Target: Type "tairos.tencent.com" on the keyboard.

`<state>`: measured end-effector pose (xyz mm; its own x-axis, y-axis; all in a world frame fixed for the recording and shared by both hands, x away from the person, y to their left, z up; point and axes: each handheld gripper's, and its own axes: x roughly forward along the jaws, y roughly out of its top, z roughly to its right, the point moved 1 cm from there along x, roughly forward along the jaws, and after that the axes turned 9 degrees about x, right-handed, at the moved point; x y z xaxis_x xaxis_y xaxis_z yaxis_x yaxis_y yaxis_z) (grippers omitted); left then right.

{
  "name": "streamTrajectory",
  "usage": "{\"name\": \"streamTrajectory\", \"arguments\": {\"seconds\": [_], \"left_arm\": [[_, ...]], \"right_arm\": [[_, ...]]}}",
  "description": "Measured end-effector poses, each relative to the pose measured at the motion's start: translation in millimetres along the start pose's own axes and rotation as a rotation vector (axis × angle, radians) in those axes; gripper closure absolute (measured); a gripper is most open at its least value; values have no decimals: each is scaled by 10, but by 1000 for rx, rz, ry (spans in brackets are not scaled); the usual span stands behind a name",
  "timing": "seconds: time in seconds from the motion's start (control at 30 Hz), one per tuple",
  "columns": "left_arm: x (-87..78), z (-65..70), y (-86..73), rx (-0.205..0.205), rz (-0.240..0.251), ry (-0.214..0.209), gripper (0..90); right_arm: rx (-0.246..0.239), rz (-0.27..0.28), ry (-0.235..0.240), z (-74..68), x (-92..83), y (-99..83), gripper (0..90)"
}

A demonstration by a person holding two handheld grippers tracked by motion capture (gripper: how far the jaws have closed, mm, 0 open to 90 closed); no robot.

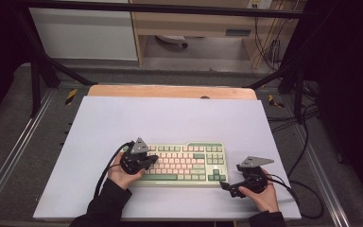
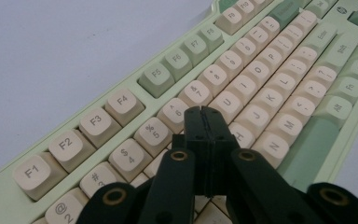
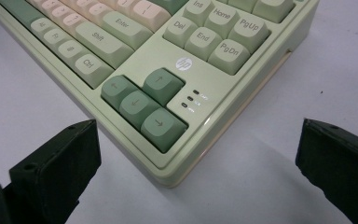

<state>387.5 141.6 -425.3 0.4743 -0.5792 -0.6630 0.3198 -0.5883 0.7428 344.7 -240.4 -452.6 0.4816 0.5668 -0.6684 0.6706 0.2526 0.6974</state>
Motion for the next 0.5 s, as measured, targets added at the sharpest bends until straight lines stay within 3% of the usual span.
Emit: {"name": "streamTrajectory", "arguments": {"seconds": [0.5], "left_arm": [[-272,-46,-123,-10,17,9,896]], "right_arm": [[-1,-3,-3,2,-6,2,5]]}}
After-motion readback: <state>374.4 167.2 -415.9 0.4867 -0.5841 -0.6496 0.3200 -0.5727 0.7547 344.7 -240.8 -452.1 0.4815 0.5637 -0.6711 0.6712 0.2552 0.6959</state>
